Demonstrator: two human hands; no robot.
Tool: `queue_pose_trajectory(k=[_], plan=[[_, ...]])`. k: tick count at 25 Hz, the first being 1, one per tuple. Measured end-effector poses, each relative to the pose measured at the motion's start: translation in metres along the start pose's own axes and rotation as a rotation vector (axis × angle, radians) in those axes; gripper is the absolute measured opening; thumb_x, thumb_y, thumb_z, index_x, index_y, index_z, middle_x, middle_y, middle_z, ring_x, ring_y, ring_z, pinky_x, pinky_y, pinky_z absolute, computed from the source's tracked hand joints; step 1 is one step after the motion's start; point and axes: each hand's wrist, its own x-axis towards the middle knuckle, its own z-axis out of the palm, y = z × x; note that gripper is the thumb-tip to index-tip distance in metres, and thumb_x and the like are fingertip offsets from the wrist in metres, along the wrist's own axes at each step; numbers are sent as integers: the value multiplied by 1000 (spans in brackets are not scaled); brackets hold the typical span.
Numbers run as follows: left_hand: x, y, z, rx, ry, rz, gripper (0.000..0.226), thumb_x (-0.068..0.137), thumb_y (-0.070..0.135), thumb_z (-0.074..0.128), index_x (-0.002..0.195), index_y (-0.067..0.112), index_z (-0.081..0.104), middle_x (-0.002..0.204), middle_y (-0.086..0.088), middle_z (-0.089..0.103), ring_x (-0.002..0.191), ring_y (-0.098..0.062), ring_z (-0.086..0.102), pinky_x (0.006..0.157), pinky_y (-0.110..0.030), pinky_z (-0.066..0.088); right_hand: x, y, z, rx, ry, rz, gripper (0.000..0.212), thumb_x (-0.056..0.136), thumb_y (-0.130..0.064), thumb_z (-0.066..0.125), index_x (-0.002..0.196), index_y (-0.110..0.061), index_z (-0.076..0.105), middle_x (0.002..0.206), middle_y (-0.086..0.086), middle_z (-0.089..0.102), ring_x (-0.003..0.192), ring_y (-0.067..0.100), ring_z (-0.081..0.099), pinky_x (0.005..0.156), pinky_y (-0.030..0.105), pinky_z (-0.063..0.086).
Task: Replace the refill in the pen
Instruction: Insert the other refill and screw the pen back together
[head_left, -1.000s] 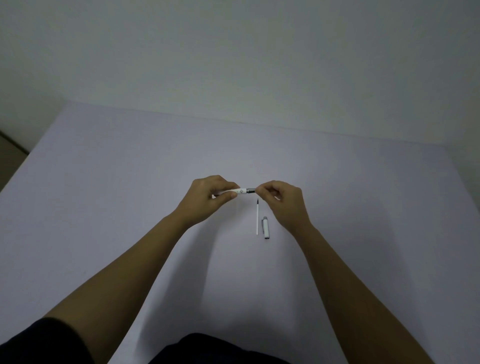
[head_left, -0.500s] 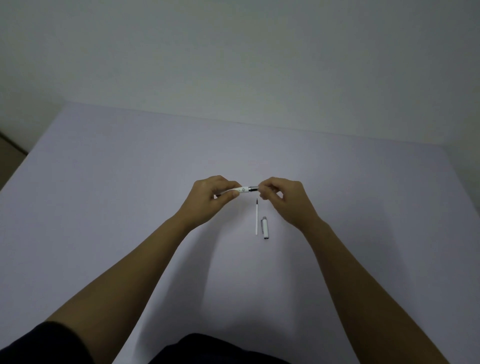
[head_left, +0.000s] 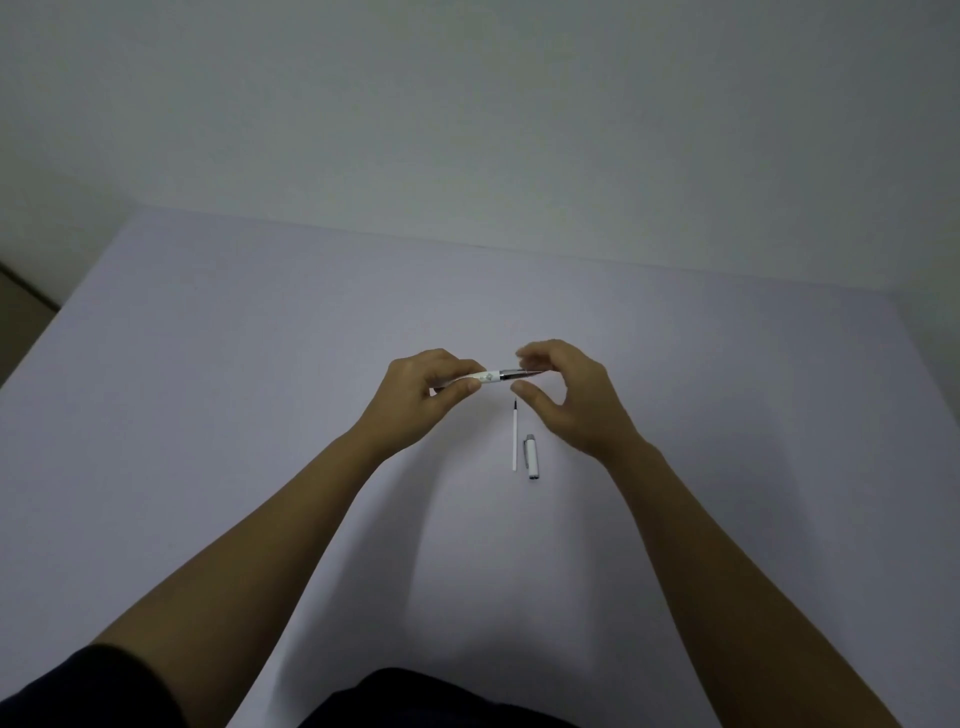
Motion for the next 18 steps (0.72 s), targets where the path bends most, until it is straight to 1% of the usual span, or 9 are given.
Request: queue_pose_trajectory(k=[3,4,6,7,9,11,14,17,18], plan=[[-1,0,0,9,-18,8,18,88,22,60,103,21,70,83,4,64,73,-5,55,67,-11,39,2,-1,-3,-29,0,-28,7,85,-16,65,87,-10,67,78,1,67,73,1,54,66,15,41],[-2,1,0,8,-19,8,18,88,22,60,103,20,70,83,4,64,73,-6,55,67,-11,39,2,-1,-4,-26,-1,-25,10,83,-18,67,89,-10,68,78,-1,67,74,2,55,66,16,42],[-3,2,1,0,-8,7,18,88,22,60,103,19,70,84,4,65,74,-7,56,67,-7,38,1,-1,-7,-34,-4,-51,23,77,-19,74,97,-10,67,85,-5,66,78,1,59,74,11,46],[-3,2,1,-1,-2,9,18,88,21,60,103,18,70,84,5,64,74,-7,56,66,-5,37,1,-1,-7,-44,-7,-66,22,76,-17,75,96,-10,67,86,-4,67,78,3,61,76,10,46],[-2,3,1,3,2,16,18,88,21,61,103,18,70,84,6,63,73,-6,56,66,-3,37,0,1,-8,-67,-12,-74,10,81,-14,70,90,-9,70,80,2,71,72,4,59,70,12,46],[-1,5,1,1,11,23,18,87,20,61,103,17,70,84,6,64,74,-7,56,66,-4,39,1,0,-8,-66,-2,-48,10,84,-17,66,89,-9,71,77,2,71,69,1,55,64,18,46],[0,6,0,-5,27,33,19,87,20,61,104,16,70,86,5,64,73,-4,55,66,-5,39,2,-2,-9,-51,8,-58,23,79,-18,72,100,-9,67,87,-3,67,79,1,57,75,9,45],[0,7,0,-1,26,46,18,87,20,61,103,18,70,85,6,64,74,-3,55,67,-5,40,4,-2,-10,-56,7,-82,7,83,-13,67,89,-9,67,80,4,69,73,5,56,70,16,47],[0,8,0,-4,27,48,18,88,20,61,103,18,70,84,6,63,74,-3,56,67,-5,40,5,-3,-11,-58,10,-71,7,84,-14,66,89,-9,68,79,3,69,72,4,55,68,19,47]])
